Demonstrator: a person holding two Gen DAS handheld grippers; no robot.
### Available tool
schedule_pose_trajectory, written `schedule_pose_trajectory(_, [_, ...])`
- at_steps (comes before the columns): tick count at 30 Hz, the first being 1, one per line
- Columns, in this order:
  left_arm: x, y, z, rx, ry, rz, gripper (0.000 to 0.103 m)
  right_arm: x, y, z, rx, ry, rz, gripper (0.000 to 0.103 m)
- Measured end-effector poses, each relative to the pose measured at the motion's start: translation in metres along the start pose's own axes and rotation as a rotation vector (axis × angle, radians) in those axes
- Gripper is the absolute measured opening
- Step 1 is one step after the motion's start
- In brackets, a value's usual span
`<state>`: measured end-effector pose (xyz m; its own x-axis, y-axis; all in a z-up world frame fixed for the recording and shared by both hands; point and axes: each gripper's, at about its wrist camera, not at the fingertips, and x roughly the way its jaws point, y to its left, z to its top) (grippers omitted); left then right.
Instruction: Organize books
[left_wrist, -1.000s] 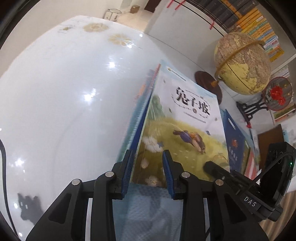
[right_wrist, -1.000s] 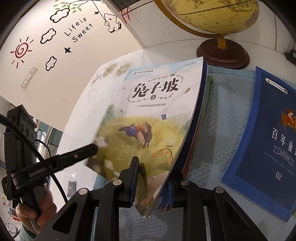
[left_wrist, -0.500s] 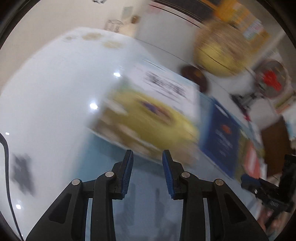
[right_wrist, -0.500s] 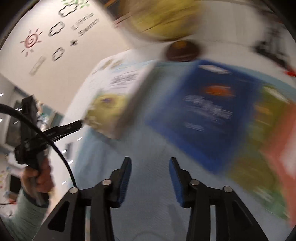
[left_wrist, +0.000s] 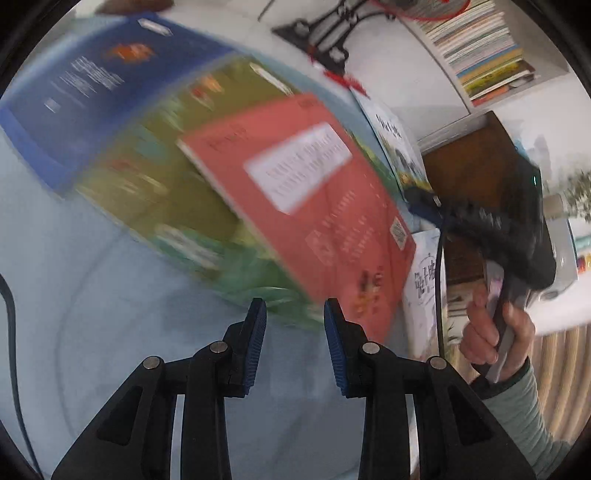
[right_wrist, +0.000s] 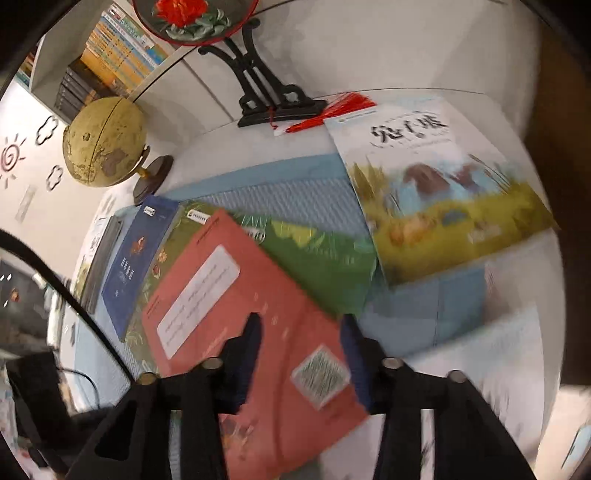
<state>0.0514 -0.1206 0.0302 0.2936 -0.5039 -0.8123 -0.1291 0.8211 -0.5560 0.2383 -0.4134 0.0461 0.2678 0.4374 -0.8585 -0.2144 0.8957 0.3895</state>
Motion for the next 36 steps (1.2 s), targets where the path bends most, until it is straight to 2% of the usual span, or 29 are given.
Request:
schedule_pose_trajectory(4, [0.007, -0.02, -0.008, -0.006, -0.043, 0.061, 0.03, 0.026, 0.002, 0.011, -0.086, 0.055, -0.003, 0.039])
schedule_pose_trajectory(5, [0.008, -0.022, -0.008, -0.008, -0.048, 0.066, 0.03, 0.026, 0.003, 0.008, -0.108, 0.041, -0.01, 0.039])
schedule_pose_trajectory(7, [0.009, -0.023, -0.007, -0.015, -0.048, 0.074, 0.031, 0.023, 0.009, -0.002, -0.132, 0.076, 0.023, 0.039])
schedule_pose_trajectory(10, [0.003, -0.021, -0.012, -0.019, -0.061, 0.114, 0.031, 0.016, 0.023, -0.029, -0.201, 0.1, -0.027, 0.039])
schedule_pose_trajectory(15, [-0.018, 0.005, -0.044, -0.027, -0.037, 0.128, 0.031, -0.011, 0.035, -0.092, -0.189, 0.144, 0.053, 0.04])
schedule_pose_trajectory(19, [-0.034, 0.021, -0.081, -0.043, -0.008, 0.134, 0.031, -0.014, 0.041, -0.152, -0.163, 0.206, 0.08, 0.04])
schedule_pose_trajectory(22, [-0.041, 0.029, -0.104, -0.048, 0.014, 0.136, 0.031, -0.025, 0.043, -0.184, -0.15, 0.233, 0.115, 0.04])
schedule_pose_trajectory(25, [-0.042, 0.032, -0.123, -0.05, 0.021, 0.128, 0.031, -0.037, 0.034, -0.202, -0.099, 0.189, 0.094, 0.04])
schedule_pose_trajectory(28, [-0.041, 0.029, -0.126, -0.032, 0.012, 0.128, 0.031, -0.036, 0.028, -0.21, -0.089, 0.138, 0.086, 0.04])
schedule_pose_trajectory(30, [-0.039, 0.029, -0.126, -0.027, 0.006, 0.121, 0.031, -0.035, 0.035, -0.211, -0.117, 0.102, 0.066, 0.041])
schedule_pose_trajectory(33, [-0.037, 0.028, -0.129, -0.033, -0.014, 0.1, 0.031, -0.033, 0.058, -0.215, -0.211, 0.076, -0.01, 0.043])
schedule_pose_trajectory(36, [-0.037, 0.026, -0.132, -0.008, -0.034, 0.115, 0.031, -0.033, 0.067, -0.218, -0.26, 0.07, -0.055, 0.044])
